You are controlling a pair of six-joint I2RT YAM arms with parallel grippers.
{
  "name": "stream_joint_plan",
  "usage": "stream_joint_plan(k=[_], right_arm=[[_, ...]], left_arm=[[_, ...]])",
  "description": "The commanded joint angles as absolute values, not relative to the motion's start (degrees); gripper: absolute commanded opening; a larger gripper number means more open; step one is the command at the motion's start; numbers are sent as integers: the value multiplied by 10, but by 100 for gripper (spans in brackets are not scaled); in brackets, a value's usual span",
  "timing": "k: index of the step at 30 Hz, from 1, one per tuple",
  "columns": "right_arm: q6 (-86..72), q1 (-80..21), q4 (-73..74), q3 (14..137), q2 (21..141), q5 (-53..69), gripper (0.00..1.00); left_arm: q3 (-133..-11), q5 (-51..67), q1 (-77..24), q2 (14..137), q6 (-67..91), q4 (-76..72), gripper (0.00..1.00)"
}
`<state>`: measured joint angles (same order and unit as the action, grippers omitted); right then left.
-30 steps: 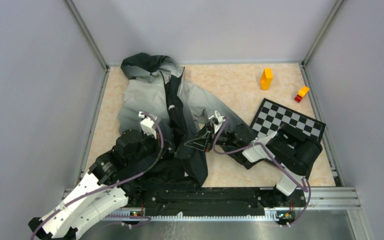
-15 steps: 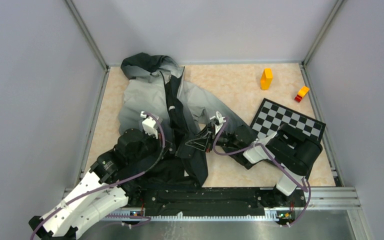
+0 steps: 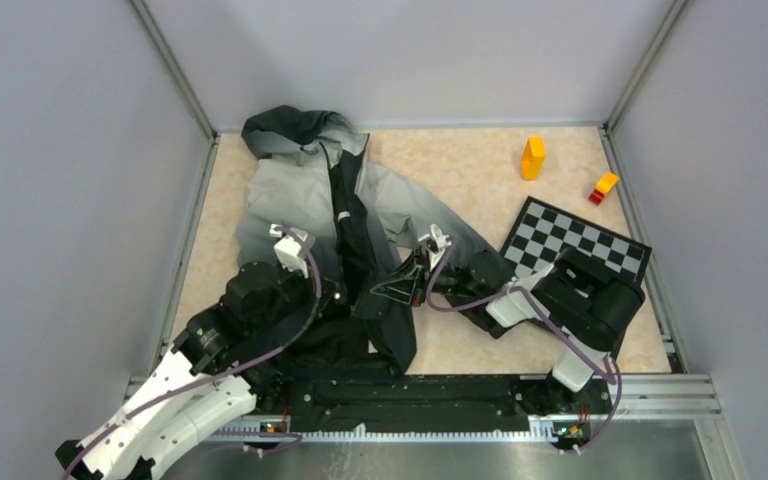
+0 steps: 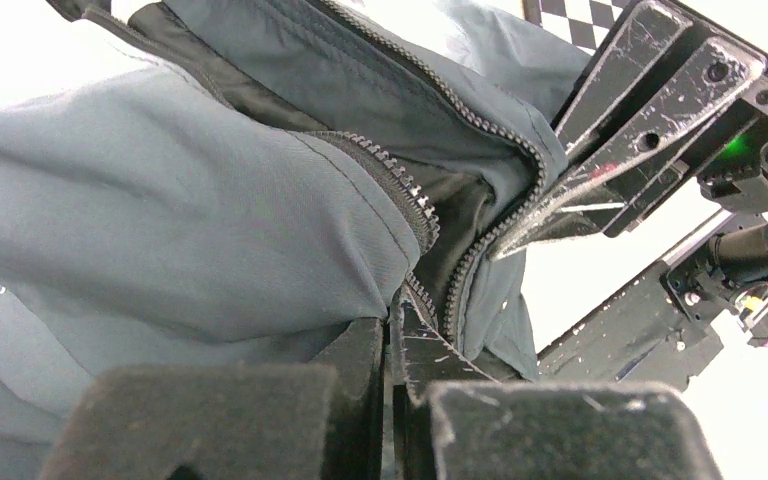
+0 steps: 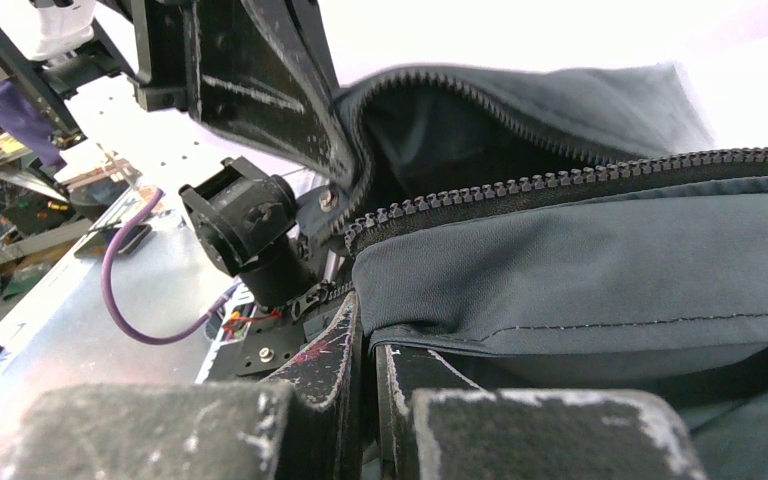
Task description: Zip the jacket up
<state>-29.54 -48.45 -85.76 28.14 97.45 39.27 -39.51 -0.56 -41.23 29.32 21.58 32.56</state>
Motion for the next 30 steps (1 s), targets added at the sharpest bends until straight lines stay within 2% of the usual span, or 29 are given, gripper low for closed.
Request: stream_joint_plan(k=[1, 30], right_arm=[[-280, -501, -988, 298, 961, 415, 0], [-280, -500, -987, 289, 952, 363, 0]], left_arm=[[-396, -19, -411, 300, 224, 299, 0], [-395, 19, -411, 331, 213, 294, 0]])
